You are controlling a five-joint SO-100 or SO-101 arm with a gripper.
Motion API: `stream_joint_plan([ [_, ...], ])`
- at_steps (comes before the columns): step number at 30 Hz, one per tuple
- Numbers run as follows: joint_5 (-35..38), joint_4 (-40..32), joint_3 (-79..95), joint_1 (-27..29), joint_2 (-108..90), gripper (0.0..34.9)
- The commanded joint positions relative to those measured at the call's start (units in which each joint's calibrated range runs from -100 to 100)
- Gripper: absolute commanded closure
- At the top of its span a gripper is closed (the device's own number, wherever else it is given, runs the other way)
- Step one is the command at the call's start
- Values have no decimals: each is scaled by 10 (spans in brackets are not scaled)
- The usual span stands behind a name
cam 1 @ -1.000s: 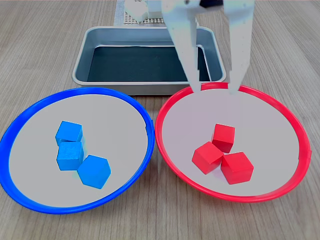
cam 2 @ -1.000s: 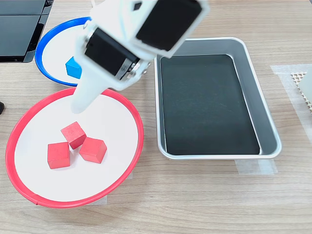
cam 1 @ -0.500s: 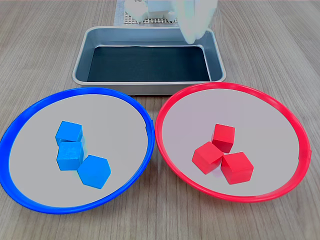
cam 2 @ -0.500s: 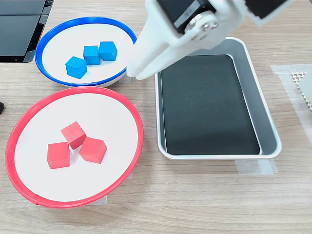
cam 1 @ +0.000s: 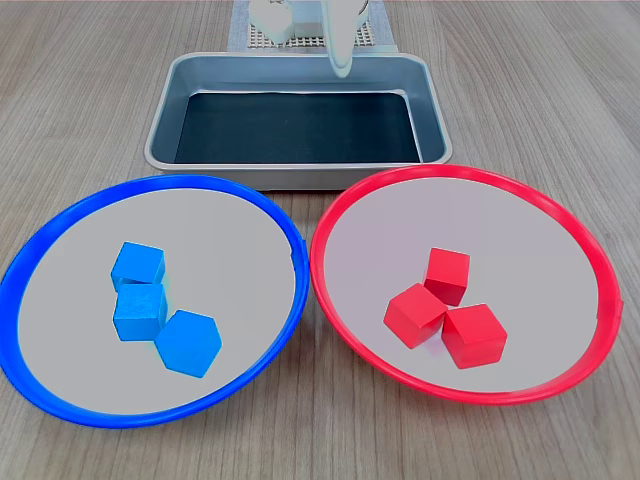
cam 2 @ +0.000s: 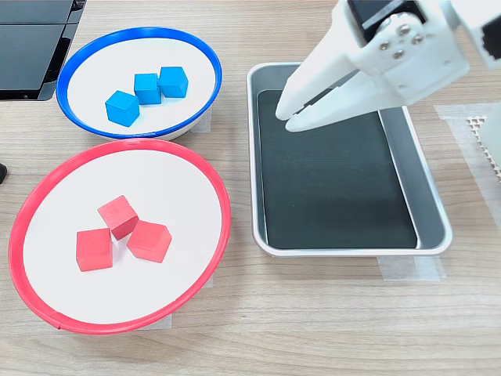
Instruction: Relocate any red block in the blue dish to the red dish, correcting any misplacement.
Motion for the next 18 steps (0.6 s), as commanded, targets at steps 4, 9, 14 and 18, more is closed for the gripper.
stream_joint_plan([
  [4, -2, 52, 50, 35, -118, 346],
  [9, -2, 77, 95, 44, -185, 346],
  [14, -1, 92, 137, 55, -253, 346],
  [18, -2, 109, 148, 62, -286, 346],
])
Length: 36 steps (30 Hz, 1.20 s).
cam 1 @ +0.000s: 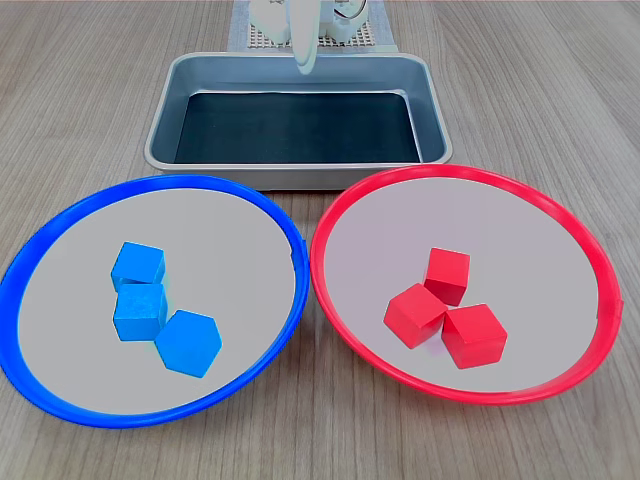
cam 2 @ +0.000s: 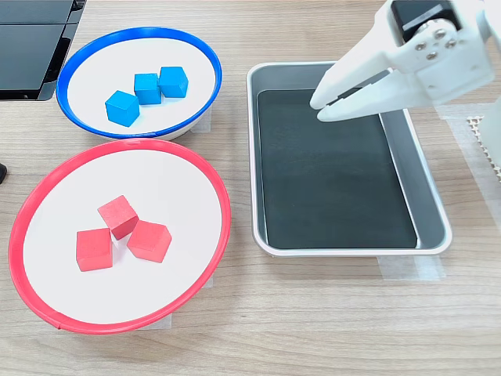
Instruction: Relocate any red block in the blue dish to the red dish, correcting any misplacement.
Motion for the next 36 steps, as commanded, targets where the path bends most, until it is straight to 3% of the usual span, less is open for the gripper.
stream_joint_plan([
  [1, -1, 13, 3, 4, -33, 346],
  [13, -2, 45, 52, 7, -118, 346],
  [36, 0, 37, 103, 8, -140, 346],
])
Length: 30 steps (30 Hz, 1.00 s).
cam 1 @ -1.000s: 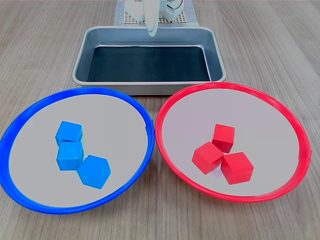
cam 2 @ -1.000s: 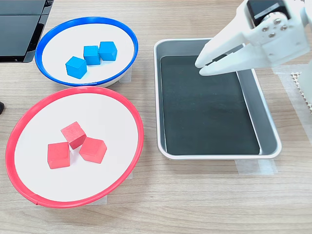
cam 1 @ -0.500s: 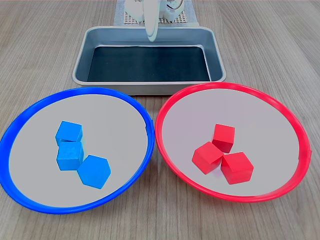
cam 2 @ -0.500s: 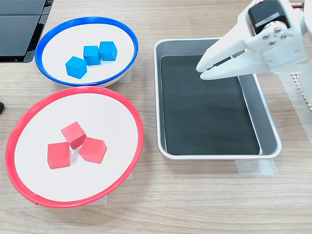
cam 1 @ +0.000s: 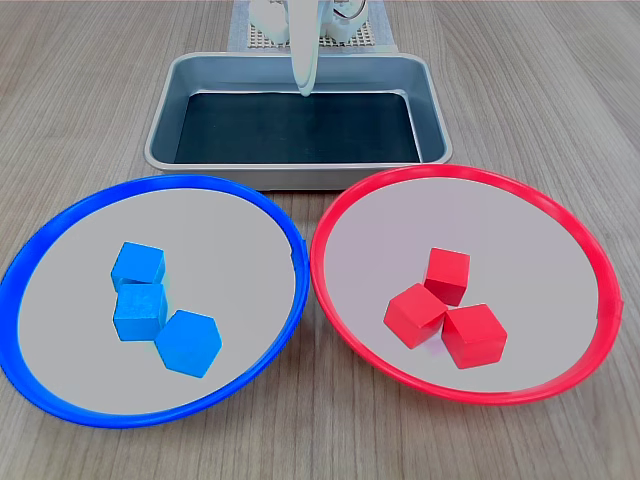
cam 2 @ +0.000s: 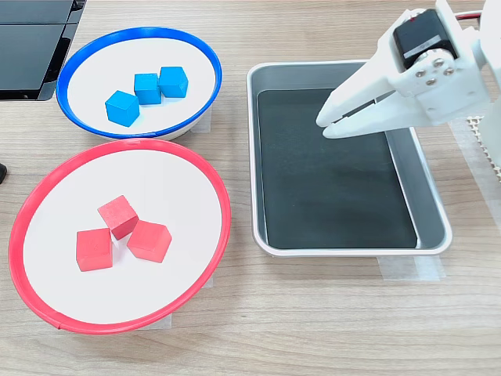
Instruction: Relocate any red block in the blue dish to the red dish, correcting any misplacement.
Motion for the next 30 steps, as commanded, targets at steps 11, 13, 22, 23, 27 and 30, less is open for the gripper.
stream_joint_plan([
  [11, 0, -4, 0, 4, -3, 346],
  [13, 0, -4, 0, 4, -3, 337],
  [22, 2, -6, 0, 0, -3, 346],
  [23, 2, -6, 0, 0, -3, 346],
  [27, 2, -6, 0, 0, -3, 346],
  [30, 2, -6, 0, 0, -3, 346],
])
